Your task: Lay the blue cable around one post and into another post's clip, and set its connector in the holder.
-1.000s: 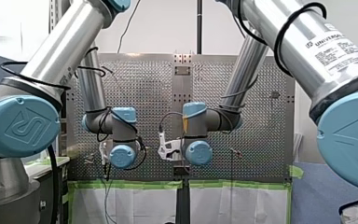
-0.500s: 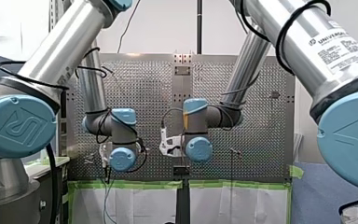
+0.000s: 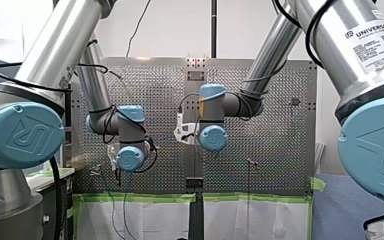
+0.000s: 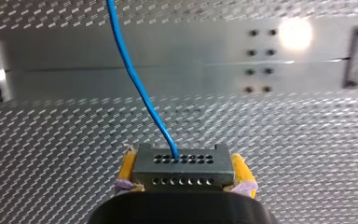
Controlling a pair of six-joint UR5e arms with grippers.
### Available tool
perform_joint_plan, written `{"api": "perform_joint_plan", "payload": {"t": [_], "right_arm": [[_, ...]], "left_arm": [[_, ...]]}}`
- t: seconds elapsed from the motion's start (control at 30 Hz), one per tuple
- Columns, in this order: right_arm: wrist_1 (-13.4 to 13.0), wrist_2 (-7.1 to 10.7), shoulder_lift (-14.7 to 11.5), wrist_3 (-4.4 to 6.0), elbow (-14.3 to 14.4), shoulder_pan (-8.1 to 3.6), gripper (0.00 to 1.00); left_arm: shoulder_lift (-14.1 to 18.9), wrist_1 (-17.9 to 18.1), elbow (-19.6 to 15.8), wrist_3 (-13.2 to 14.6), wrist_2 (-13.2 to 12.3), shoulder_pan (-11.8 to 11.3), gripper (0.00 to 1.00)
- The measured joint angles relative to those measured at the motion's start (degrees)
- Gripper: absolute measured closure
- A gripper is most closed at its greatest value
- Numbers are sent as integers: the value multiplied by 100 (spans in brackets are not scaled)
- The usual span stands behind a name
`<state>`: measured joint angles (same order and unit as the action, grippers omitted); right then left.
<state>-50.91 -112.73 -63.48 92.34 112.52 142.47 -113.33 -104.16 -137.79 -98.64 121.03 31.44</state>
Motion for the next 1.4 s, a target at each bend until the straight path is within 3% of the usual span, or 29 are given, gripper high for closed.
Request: {"api": "perform_joint_plan", "payload": {"t": [0.27, 0.5, 0.67, 1.03, 1.23, 1.4], "right_arm": [[183, 262, -442, -29, -214, -11, 100], [425, 308, -692, -30, -494, -12, 100], [630, 311, -704, -31, -746, -17, 100], [849, 419, -699, -30, -1233, -21, 100], [949, 484, -620, -25, -1526, -3, 100], [1174, 649, -434, -29, -1782, 17, 100]], "left_arm": [[432, -58, 6, -261, -269, -6, 100], [644, -212, 204, -375, -105, -78, 100], [877, -444, 413, -423, -21, -214, 100], [1376, -946, 526, -666, -264, -694, 100], [1675, -1243, 534, -919, -412, -993, 100], [1939, -1507, 600, -1170, -481, -1257, 100]]}}
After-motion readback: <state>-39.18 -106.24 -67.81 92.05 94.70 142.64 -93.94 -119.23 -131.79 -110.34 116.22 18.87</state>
